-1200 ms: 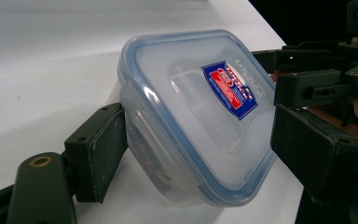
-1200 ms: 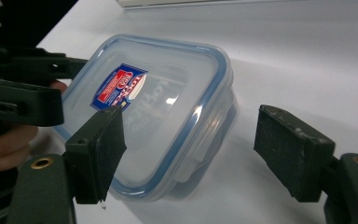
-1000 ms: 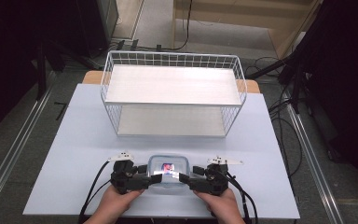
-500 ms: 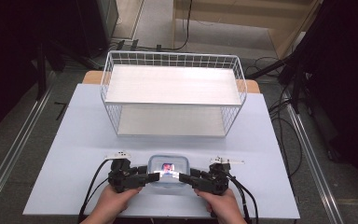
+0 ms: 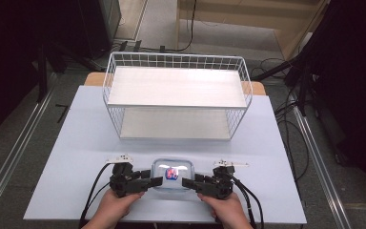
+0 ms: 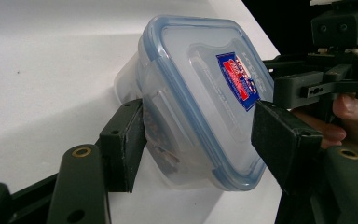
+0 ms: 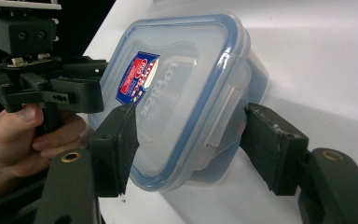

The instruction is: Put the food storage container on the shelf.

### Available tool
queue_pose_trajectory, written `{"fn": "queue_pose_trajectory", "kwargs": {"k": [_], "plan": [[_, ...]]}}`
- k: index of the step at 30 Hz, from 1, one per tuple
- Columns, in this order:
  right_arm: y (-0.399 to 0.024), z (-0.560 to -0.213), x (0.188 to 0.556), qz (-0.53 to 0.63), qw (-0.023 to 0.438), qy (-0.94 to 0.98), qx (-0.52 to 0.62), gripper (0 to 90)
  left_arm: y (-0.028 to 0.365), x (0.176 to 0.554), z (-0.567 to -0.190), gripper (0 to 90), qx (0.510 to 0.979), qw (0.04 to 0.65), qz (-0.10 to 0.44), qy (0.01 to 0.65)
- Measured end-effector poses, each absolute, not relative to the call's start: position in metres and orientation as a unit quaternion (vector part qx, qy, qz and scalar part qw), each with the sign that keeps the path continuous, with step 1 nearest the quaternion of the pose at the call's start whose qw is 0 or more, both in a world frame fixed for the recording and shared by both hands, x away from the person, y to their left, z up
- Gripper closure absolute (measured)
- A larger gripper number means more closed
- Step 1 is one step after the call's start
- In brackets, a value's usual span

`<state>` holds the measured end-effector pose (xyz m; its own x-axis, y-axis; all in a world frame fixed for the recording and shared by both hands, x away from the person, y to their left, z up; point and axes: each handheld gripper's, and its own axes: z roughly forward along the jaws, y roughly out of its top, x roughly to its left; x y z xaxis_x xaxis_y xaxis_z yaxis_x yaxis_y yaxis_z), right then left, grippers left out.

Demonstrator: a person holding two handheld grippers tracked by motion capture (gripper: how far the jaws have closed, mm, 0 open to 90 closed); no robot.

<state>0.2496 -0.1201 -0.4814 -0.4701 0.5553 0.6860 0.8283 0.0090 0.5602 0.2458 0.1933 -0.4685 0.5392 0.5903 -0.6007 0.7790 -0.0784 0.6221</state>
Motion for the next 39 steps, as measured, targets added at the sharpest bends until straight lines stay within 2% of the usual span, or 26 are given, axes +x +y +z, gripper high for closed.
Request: {"fn": "queue_pose_trajectory", "kwargs": {"k": [3, 10, 15, 26, 39], "plan": [[-0.123, -0.479, 0.25, -0.509, 0.14, -0.685, -0.503, 45.1, 0.196, 0.244, -0.465, 44.0, 0.726, 0.497, -0.092, 0.466], [-0.126, -0.478, 0.247, -0.512, 0.138, -0.684, -0.501, 48.3, 0.194, 0.239, -0.462, 45.1, 0.735, 0.494, -0.076, 0.459], [-0.127, -0.475, 0.242, -0.516, 0.13, -0.688, -0.493, 51.2, 0.195, 0.237, -0.46, 49.3, 0.736, 0.498, -0.069, 0.453], [-0.128, -0.47, 0.238, -0.517, 0.111, -0.696, -0.487, 52.6, 0.191, 0.232, -0.454, 51.1, 0.748, 0.497, -0.039, 0.438], [-0.125, -0.461, 0.234, -0.529, 0.056, -0.71, -0.461, 52.0, 0.188, 0.228, -0.452, 51.0, 0.751, 0.506, -0.008, 0.425]]}}
